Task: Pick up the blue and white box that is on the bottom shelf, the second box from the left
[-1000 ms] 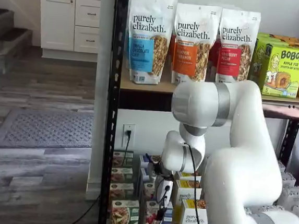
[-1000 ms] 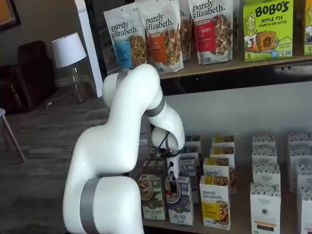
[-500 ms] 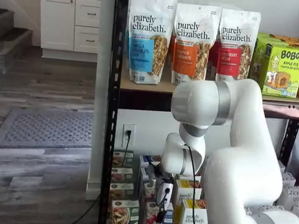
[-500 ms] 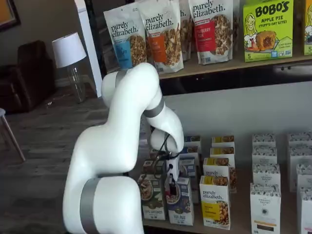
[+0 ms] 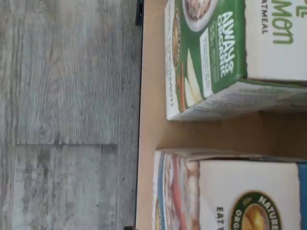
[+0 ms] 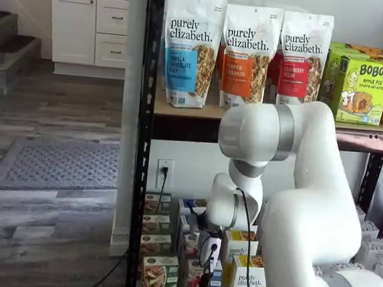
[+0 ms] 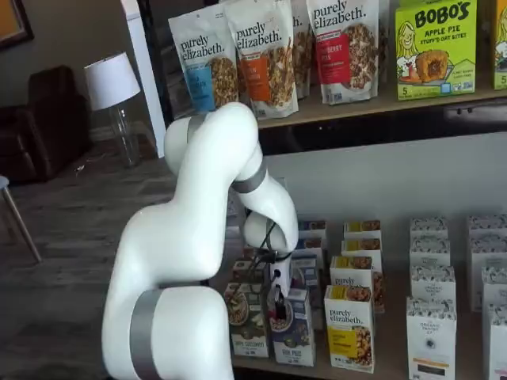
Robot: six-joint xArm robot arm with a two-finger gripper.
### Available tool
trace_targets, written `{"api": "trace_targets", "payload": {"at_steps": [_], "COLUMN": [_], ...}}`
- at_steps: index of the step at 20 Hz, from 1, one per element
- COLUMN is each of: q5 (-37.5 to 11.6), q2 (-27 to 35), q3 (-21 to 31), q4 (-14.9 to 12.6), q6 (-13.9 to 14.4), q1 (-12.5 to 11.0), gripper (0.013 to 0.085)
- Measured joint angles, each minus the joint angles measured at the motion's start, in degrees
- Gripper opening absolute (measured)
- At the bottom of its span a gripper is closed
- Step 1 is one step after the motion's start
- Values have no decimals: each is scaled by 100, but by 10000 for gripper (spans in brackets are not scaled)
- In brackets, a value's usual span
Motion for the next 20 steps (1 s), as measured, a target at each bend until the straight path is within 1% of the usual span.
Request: {"api": "trace_targets", "payload": {"at_steps": [4, 8, 10, 11, 12, 13, 14, 15, 16, 17, 18, 20], "q5": [-71, -25, -21, -32, -38, -42, -41, -37, -33, -31, -27, -16], "q2": [5, -8, -22, -29, -34, -38, -42, -45, -47, -51, -55, -63], "q3": [13, 2, 11, 22, 30, 35, 40, 42, 45, 48, 51, 55], "q4": [-73, -92, -114, -108, -104, -104, -108, -113, -116, -111, -93, -82], "q6": [63, 72, 83, 73, 65, 62, 60, 61, 60, 51, 33, 20], "q1": [2, -12, -21, -24, -28, -32, -38, -41, -45, -47, -50, -55], "gripper": [850, 850, 770, 770, 730, 730, 690, 690, 650, 650, 610, 610]}}
